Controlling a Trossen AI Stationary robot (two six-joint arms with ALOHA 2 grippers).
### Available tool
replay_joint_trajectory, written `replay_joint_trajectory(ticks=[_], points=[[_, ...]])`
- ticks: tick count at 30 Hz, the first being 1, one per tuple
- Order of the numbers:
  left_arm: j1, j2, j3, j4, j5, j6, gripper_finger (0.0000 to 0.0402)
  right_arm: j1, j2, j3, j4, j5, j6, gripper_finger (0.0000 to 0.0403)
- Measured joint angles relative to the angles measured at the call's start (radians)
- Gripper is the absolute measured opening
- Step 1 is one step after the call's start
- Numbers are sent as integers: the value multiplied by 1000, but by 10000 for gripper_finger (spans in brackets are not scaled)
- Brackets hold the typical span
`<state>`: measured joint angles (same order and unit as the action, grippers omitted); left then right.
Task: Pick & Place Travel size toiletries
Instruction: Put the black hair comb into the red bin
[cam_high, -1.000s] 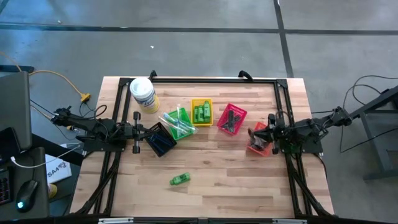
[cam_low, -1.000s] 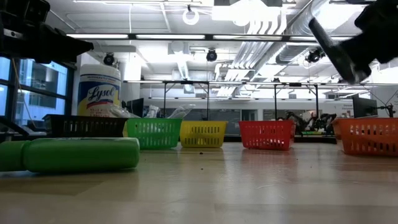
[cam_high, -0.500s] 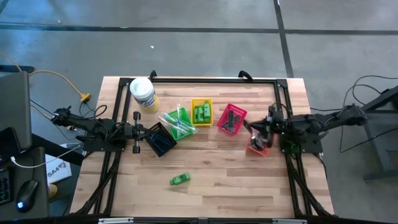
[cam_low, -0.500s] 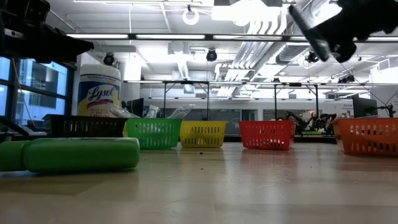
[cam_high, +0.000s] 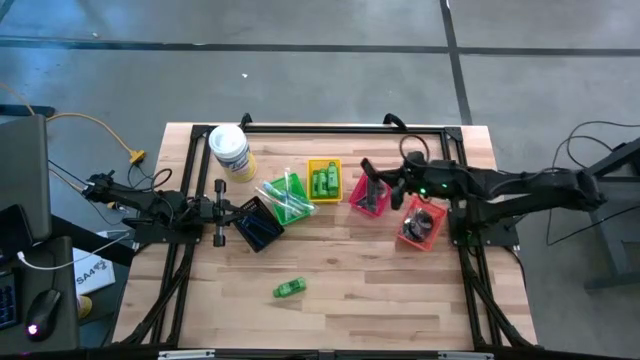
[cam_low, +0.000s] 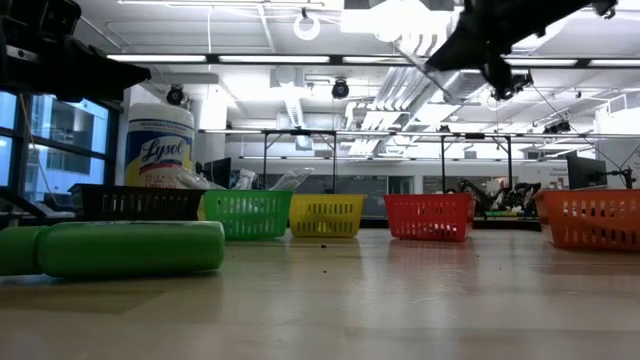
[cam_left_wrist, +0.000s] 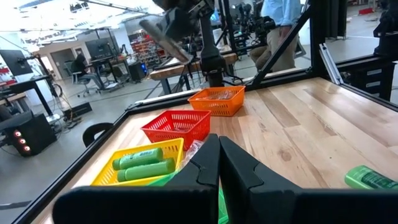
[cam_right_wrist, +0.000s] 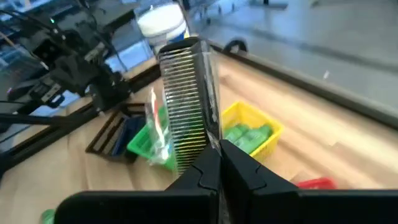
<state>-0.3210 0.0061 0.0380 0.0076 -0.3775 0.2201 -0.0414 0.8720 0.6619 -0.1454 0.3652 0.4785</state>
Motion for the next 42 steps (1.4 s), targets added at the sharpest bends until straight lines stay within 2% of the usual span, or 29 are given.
replay_joint_trajectory(ticks=[4,9,15,22,26,33,42], points=[[0,0,1,-5,0,-11,0,-73,92,18,1,-128,44,2],[0,0,1,-7,0,-16,0,-149,197,18,-20,-176,131,2],[0,0,1,-8,0,-26,0,-251,293,18,-97,-336,212,2],[0,0,1,-8,0,-26,0,-334,399,60,-129,-378,263,2],[0,0,1,-9,0,-38,0,-332,448,127,-258,-428,262,2],[0,0,1,-9,0,-35,0,-288,475,241,-480,-435,265,2],[0,0,1,-9,0,-38,0,-299,501,264,-583,-458,314,2]])
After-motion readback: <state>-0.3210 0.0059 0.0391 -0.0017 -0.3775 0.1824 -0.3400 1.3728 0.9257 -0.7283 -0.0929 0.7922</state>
